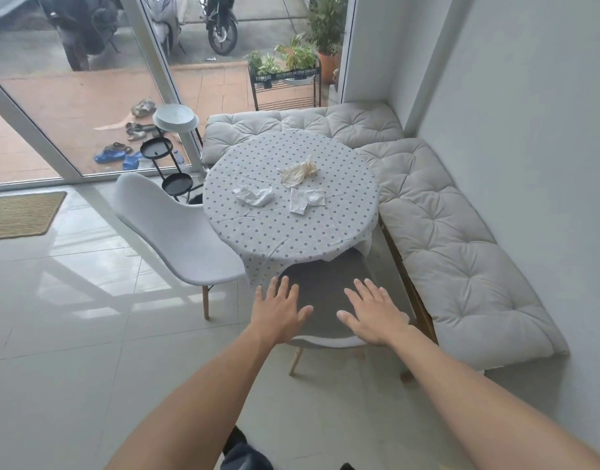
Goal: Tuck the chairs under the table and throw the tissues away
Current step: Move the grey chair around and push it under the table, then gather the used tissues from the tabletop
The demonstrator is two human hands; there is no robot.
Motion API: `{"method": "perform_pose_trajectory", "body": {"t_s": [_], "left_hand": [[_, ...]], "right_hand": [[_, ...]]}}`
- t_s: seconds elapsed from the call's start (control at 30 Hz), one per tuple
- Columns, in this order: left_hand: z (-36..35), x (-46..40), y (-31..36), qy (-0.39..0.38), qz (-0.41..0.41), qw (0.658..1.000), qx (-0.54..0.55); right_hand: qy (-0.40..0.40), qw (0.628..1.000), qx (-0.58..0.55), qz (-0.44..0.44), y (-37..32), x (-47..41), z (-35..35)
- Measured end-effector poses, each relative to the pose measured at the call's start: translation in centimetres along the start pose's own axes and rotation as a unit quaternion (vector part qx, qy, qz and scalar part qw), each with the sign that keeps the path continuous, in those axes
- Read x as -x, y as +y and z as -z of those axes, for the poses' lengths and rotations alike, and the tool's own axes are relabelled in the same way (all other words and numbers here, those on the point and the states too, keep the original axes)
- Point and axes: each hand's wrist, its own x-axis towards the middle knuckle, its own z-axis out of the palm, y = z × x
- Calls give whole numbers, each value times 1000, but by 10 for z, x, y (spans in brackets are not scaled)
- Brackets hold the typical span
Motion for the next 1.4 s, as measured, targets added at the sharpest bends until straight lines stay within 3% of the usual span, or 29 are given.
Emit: {"method": "perform_pose_trajectory", "body": {"t_s": [0.33,0.6,1.0,1.4], "left_hand": [[78,-25,-151,27,-31,999,-21],[119,-78,-215,42,-31,999,-10],[146,-255,-253,-9,-26,1000,4],[103,-423,-230,-16,12,997,77]], "right_hand": [[59,997,-14,-50,-113,-68,48],[67,995,-35,-72,-156,-133,79],[72,990,-54,-105,-126,-315,113],[32,975,-78,-207,-70,-444,75]]}}
